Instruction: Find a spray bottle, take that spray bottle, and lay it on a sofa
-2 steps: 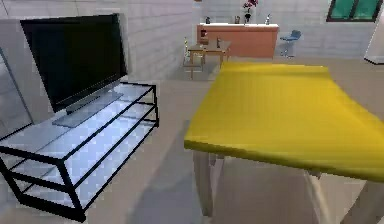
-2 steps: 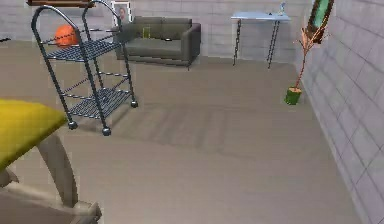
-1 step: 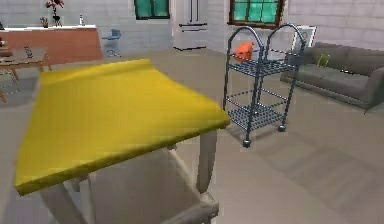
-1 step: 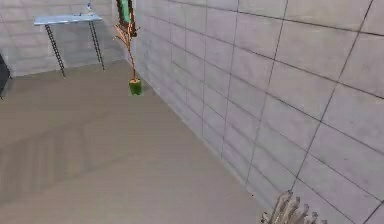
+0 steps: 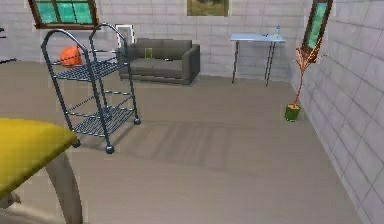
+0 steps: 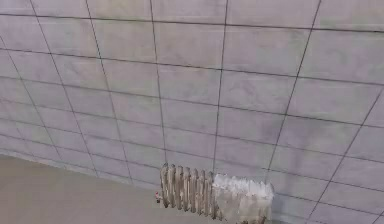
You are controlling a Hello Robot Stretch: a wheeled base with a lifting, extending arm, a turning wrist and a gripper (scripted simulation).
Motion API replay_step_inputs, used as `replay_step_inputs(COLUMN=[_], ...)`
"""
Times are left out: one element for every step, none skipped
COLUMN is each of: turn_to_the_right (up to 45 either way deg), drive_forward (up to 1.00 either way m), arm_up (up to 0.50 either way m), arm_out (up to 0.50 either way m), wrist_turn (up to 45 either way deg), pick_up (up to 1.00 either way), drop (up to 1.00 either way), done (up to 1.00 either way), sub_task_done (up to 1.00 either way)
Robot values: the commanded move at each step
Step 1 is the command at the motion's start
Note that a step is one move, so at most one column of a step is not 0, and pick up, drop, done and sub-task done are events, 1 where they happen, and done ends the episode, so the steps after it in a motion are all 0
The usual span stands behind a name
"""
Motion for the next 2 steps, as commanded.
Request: replay_step_inputs(turn_to_the_right=[12.0, 0.0], drive_forward=[0.0, 0.9], arm_up=[0.0, 0.0], arm_out=[0.0, 0.0], wrist_turn=[0.0, 0.0], pick_up=[0.0, 0.0], drop=[0.0, 0.0], done=[0.0, 0.0], sub_task_done=[0.0, 0.0])
